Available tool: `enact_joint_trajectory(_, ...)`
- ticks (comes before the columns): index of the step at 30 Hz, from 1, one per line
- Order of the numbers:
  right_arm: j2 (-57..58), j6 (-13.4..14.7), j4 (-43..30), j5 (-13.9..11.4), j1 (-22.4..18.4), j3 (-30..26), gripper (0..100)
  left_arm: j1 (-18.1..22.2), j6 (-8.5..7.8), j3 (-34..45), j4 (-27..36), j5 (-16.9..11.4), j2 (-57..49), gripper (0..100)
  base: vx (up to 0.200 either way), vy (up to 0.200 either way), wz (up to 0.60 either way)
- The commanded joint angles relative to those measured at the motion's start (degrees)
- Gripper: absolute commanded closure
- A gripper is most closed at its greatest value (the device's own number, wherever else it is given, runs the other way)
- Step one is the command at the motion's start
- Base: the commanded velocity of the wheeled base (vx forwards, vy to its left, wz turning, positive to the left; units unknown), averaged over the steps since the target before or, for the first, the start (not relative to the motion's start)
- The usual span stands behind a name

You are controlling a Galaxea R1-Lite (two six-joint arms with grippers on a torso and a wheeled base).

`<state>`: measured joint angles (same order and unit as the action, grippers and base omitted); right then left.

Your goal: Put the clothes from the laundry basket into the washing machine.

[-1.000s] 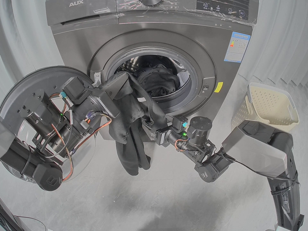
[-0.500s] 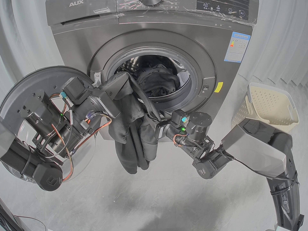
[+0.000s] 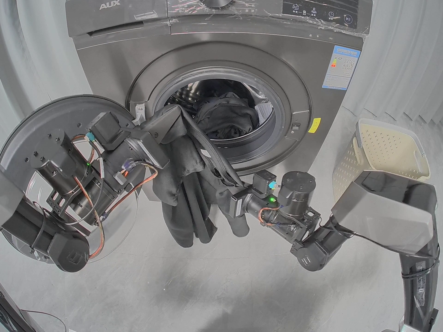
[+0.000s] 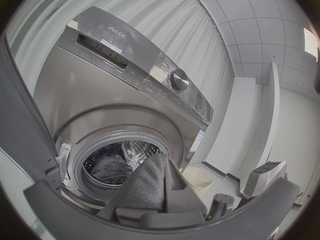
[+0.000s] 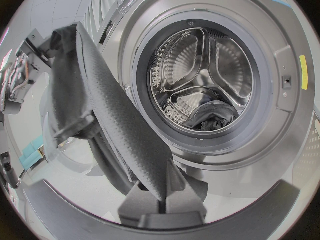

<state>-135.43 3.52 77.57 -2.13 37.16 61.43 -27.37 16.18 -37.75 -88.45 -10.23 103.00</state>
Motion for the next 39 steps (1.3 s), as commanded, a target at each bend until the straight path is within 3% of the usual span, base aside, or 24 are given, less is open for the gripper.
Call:
enact_joint_trajectory(1, 10.27, -1.77, 0.57, -1.82, -0.51, -9.31, 100, 1.88, -0.01, 0.22, 0.04, -0.14, 0.45, 100, 0.0, 0.0, 0.0)
enact_joint_trajectory(6, 16.95, -2.47, 0.57, -5.69, -2.79, -12.74, 100, 2.41, -0.01, 1.1, 0.21, -0.58, 0.36, 100, 0.0, 0.0, 0.0)
enact_joint_trajectory(10, 21.26, -2.73, 0.57, -6.74, -2.97, -15.99, 100, 3.29, -0.09, 1.89, 0.39, -0.67, -0.43, 100, 0.0, 0.0, 0.0)
enact_joint_trajectory(17, 22.66, -3.52, 1.62, -6.66, -3.41, -21.61, 100, 3.46, -0.01, 3.39, 0.04, -1.81, -3.59, 100, 0.0, 0.0, 0.0)
enact_joint_trajectory(24, 23.01, -3.0, 3.11, -6.39, -6.4, -17.04, 100, 3.55, -0.18, 5.67, -0.14, -2.78, -5.53, 100, 0.0, 0.0, 0.0)
enact_joint_trajectory(34, 30.22, -2.64, 5.22, -6.04, -10.35, -17.92, 100, 2.93, -1.15, 9.1, -0.14, -3.04, -7.02, 100, 0.0, 0.0, 0.0)
enact_joint_trajectory(39, 32.24, -2.2, 4.87, -3.58, -9.74, -15.02, 100, 2.93, -2.99, 9.63, -0.14, -2.78, -6.67, 100, 0.0, 0.0, 0.0)
